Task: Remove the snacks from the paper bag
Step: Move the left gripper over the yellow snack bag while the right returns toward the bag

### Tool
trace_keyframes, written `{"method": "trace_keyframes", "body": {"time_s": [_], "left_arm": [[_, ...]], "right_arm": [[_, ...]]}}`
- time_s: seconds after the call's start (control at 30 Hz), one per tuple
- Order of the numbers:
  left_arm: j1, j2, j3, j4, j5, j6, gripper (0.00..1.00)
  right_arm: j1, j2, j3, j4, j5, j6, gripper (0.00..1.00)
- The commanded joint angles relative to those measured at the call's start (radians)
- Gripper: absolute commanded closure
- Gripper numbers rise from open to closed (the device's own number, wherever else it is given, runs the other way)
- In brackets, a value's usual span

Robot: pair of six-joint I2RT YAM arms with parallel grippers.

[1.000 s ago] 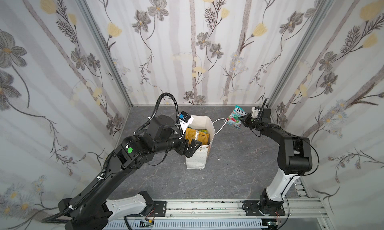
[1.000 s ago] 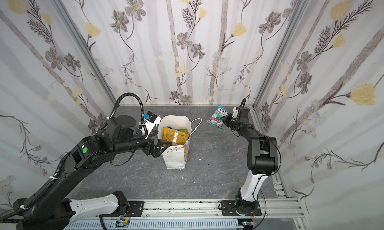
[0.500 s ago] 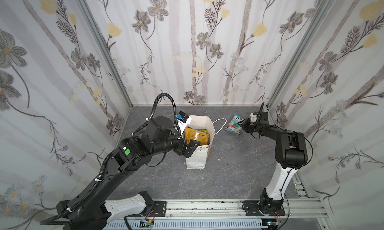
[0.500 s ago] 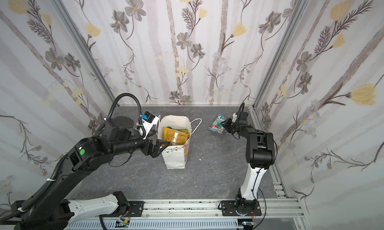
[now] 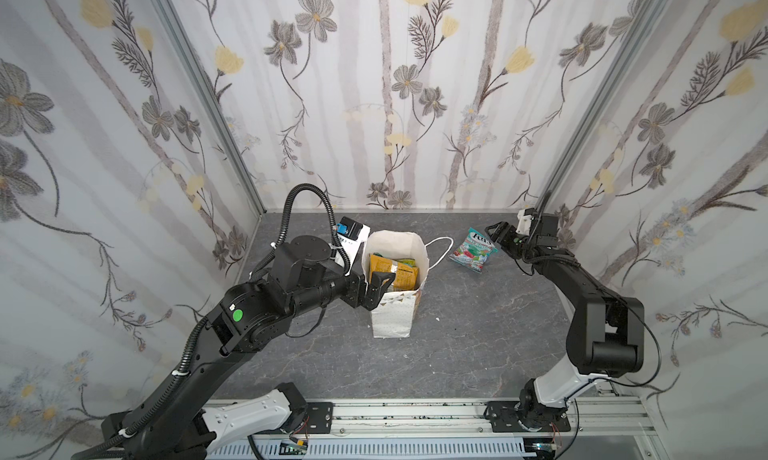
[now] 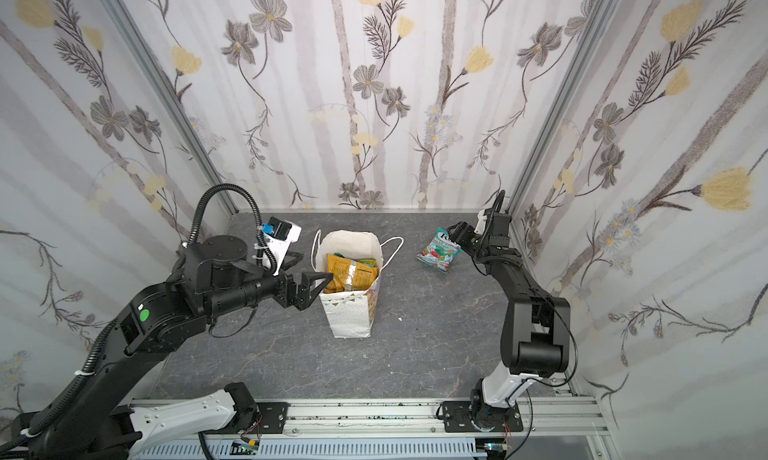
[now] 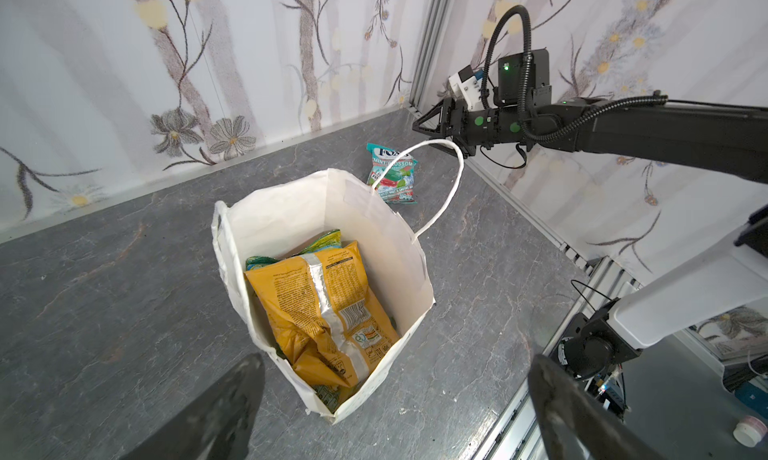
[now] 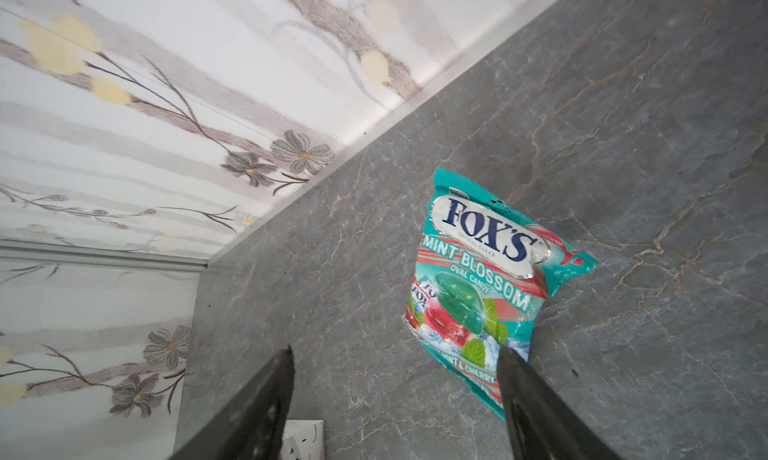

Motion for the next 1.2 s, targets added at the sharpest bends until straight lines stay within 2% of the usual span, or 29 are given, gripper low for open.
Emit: {"method": "trace_keyframes", "body": {"time_s": [0.0,0.2,0.33,0.43,0.63,0.93,1.17], "left_arm": [[0.001,0.004,0.024,0.083,-0.041,-0.04,0.0],[0.0,0.046,0.077,0.144,-0.136,-0.081,0.0],[0.001,0.106,0.149,0.155,-0.18,-0.098,0.0],[0.001,0.155,0.199,0.148,-0.217,-0.1,0.0],[0.001,0.259,0.28,0.127,-0.288,-0.108,0.0],[0.01,0.534,0.574,-0.158,-0.322,-0.147,0.03],[0.036,0.684,0.671,-0.32,-0.325,-0.154,0.06]], "right_arm": [[0.019,-0.106,-0.016,0.005,0.009,-0.008,0.22],[0.091,-0.332,0.007,-0.033,-0.021,-0.002,0.18],[0.174,-0.456,0.033,-0.05,-0.029,-0.002,0.09],[0.232,-0.525,0.048,-0.064,-0.018,0.01,0.01],[0.38,-0.592,0.118,-0.15,-0.015,-0.003,0.01],[0.635,-0.604,0.184,-0.289,0.062,-0.036,0.01],[0.723,-0.645,0.123,-0.307,0.079,-0.021,0.01]]}}
